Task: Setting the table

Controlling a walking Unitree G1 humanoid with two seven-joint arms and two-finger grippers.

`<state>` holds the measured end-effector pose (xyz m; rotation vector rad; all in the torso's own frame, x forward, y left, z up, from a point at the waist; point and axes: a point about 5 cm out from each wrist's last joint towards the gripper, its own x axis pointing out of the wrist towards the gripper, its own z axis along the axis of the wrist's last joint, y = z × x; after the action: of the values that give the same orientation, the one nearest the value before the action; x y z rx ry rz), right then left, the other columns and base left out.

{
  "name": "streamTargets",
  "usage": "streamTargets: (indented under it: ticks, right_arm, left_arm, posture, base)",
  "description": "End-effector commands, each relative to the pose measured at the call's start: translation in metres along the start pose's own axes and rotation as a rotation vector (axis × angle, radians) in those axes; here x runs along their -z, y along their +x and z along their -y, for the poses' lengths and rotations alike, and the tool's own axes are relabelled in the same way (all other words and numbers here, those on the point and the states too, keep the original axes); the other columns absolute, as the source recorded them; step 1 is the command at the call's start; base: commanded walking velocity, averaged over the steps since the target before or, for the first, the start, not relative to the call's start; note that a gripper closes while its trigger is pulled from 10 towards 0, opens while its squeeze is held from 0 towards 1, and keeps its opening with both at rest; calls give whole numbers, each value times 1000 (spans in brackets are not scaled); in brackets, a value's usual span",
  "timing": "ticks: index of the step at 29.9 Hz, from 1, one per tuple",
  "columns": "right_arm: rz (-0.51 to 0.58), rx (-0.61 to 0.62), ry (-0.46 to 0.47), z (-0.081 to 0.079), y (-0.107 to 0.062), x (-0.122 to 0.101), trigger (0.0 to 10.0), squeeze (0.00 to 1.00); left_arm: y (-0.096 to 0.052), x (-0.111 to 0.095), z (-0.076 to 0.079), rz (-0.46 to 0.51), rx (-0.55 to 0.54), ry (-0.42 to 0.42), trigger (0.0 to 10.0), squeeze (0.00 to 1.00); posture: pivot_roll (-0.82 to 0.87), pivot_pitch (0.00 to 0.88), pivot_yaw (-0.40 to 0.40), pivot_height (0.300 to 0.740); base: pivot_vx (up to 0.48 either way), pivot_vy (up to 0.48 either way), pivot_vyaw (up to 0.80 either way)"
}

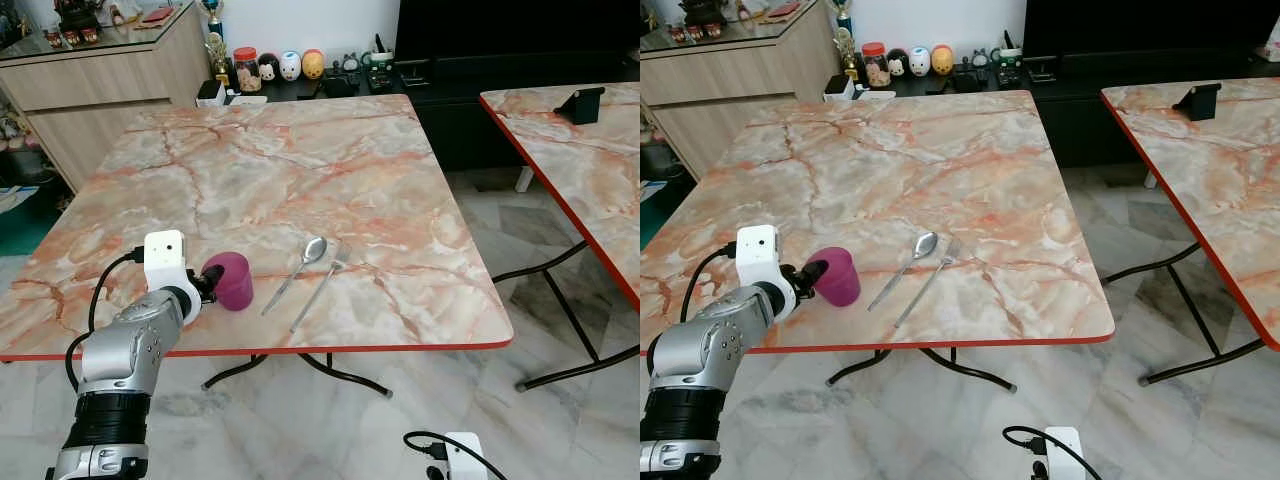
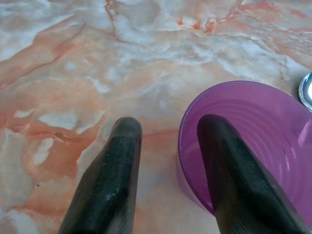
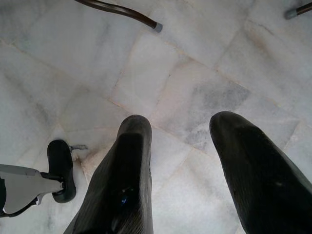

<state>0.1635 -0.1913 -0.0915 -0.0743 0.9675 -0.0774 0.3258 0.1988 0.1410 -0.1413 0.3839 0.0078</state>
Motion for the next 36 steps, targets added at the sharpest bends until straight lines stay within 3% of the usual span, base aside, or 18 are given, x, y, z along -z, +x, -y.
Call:
streamTargets:
  ticks: [1, 27, 34, 35, 36]
  right_arm:
    - [6, -10, -4, -4, 1, -3, 10000, 0]
    - [1, -9, -6, -1, 0, -1, 10000, 0]
    - [-2, -8, -2, -1, 0, -1, 10000, 0]
    - [-3, -8, -1, -2, 0, 0, 10000, 0]
    - [-4, -9, -1, -2, 0, 0, 10000, 0]
  left_arm:
    - [0, 0, -4, -10, -24, 14, 0, 0]
    - [-2, 4, 3, -1, -3, 37, 0, 0]
    - [-5, -4, 7, 108, 9, 55, 0, 0]
    - [-8, -9, 10, 166, 31, 50, 0, 0]
    - [-10, -13, 11, 205, 39, 40, 4627, 0]
  posture:
    - [-37, 0, 63, 740]
    - [-37, 0, 63, 740]
    - [-41, 0, 66, 740]
    - [-43, 0, 66, 740]
    - [-44, 0, 67, 740]
  base:
    - [0, 0, 0]
    - [0, 0, 0]
    - [0, 0, 0]
    - [0, 0, 0]
    - [0, 0, 0]
